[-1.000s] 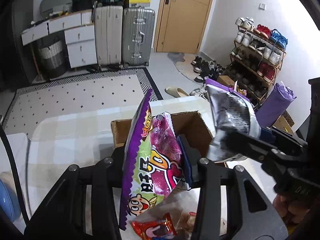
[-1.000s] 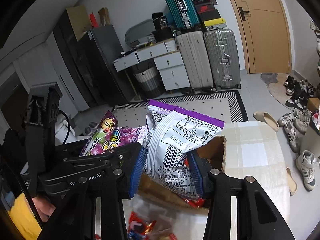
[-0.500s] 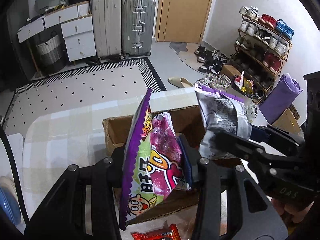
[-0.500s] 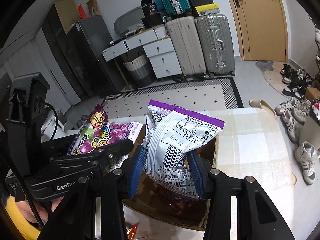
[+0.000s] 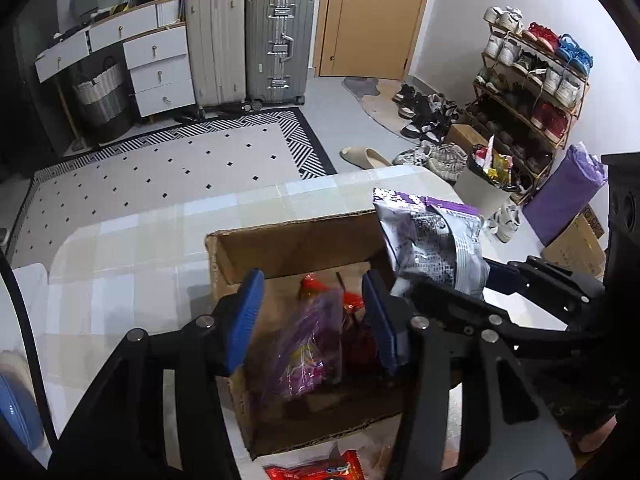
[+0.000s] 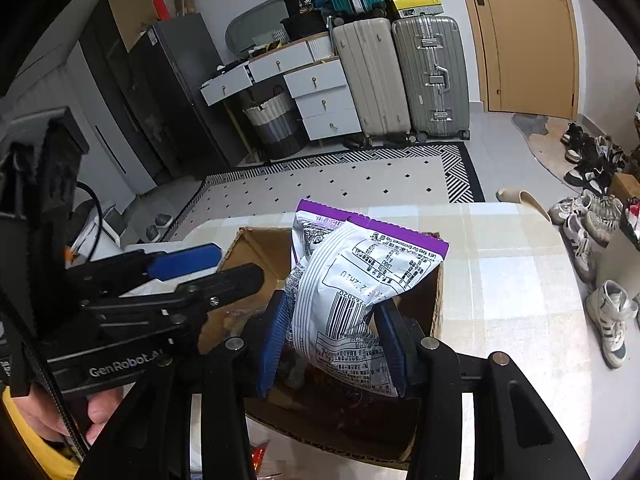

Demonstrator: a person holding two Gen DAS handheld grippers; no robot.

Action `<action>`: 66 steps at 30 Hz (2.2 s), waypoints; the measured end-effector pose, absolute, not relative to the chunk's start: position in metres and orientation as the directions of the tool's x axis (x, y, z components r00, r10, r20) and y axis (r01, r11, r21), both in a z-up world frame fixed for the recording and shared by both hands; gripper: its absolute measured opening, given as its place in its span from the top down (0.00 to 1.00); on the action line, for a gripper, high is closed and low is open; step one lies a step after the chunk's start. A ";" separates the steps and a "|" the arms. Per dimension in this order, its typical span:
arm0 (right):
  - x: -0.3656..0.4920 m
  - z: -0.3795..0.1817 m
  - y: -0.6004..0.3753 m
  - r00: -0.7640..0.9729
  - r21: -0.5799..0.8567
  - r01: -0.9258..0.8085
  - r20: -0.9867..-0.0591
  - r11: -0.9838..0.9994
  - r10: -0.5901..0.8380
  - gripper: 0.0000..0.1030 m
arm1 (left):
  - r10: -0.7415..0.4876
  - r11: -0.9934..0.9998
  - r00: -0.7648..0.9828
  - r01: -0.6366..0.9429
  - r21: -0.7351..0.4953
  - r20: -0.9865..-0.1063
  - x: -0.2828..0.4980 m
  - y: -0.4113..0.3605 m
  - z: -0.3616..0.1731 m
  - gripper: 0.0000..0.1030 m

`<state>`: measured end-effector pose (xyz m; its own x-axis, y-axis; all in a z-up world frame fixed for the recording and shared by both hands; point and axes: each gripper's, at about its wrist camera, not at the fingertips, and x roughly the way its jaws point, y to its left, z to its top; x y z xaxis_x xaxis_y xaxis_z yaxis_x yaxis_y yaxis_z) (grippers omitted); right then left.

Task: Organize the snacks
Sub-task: 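Lower both bags into the box and open both tools, then withdraw both tools from the box back over the remaining snacks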

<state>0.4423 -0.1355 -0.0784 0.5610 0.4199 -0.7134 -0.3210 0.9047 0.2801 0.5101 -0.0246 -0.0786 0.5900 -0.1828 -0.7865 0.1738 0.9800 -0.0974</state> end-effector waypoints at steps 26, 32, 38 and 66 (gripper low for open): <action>0.400 -0.052 -0.140 0.606 0.240 -0.334 -0.686 0.912 0.403 0.52 | -0.166 0.985 0.618 0.139 -0.101 -0.769 0.448 0.004 -0.057 0.39; 0.353 -0.019 -0.148 0.653 0.224 -0.358 -0.634 0.907 0.414 0.52 | -0.167 0.986 0.695 0.136 -0.101 -0.699 0.392 0.002 -0.021 0.30; 0.269 0.025 -0.159 0.729 0.183 -0.399 -0.531 0.898 0.432 0.52 | -0.142 0.990 0.783 0.114 -0.084 -0.606 0.314 0.000 0.030 0.22; -0.025 0.075 -0.189 0.876 0.138 -0.399 -0.235 0.906 0.422 0.06 | -0.021 0.998 0.937 0.039 0.043 -0.349 -0.040 -0.012 0.103 0.01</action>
